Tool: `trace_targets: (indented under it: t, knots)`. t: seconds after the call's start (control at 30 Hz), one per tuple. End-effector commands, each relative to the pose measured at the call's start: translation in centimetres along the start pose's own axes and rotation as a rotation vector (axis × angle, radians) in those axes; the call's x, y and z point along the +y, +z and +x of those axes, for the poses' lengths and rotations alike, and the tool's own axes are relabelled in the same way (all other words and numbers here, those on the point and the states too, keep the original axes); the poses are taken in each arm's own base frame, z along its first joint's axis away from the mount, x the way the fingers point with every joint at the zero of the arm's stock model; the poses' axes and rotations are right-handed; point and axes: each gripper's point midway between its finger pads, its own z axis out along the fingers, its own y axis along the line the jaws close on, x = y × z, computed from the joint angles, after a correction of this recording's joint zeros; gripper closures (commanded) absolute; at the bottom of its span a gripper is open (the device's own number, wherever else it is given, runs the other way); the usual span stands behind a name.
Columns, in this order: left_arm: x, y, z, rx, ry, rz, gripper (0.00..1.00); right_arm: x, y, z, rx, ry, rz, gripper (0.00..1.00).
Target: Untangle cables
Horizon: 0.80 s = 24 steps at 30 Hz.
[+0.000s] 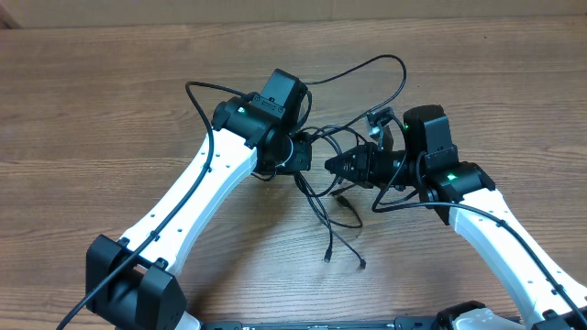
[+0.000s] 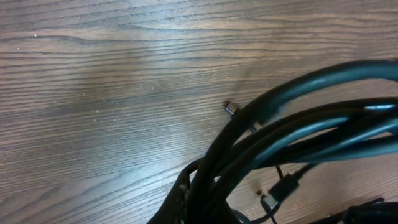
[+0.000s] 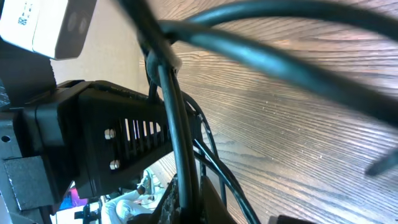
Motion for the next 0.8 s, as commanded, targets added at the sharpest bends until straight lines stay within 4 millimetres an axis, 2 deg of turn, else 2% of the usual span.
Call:
trace_targets:
  t: [0.0, 0.17, 0.33, 0.43, 0.57, 0.67, 0.77]
  knots:
    - [-0.9, 0.0, -0.2, -0.003, -0.032, 0.033, 0.96, 0.4, -0.4, -0.4, -0.021, -0.023, -0.003, 0.96]
    - [-2.7, -0.1, -1.1, -0.020, -0.110, 0.125, 0.96, -0.7, -0.1, 0.4, -0.005, -0.033, 0.055, 0.96]
    - [-4.0, -0.5, -3.1, -0.080, -0.313, 0.195, 0.96, -0.9, 0.7, 2.4, 0.059, -0.083, 0.091, 0.96]
    - [-6.6, -1.3, -4.3, -0.096, -0.298, 0.328, 0.96, -3.1, 0.9, 2.5, 0.032, -0.069, 0.228, 0.96]
    - [-9.5, -3.3, -5.2, -0.095, -0.231, 0.505, 0.96, -8.0, -0.9, 1.9, -0.075, 0.069, 0.510, 0.96]
    - [-9.9, -4.8, -5.5, -0.102, -0.167, 0.571, 0.96, -10.4, -2.5, 1.6, -0.133, 0.099, 0.656, 0.96]
    - [-8.9, -6.2, -5.5, -0.110, -0.093, 0.604, 0.96, -11.8, -3.8, 1.1, -0.180, 0.092, 0.757, 0.96]
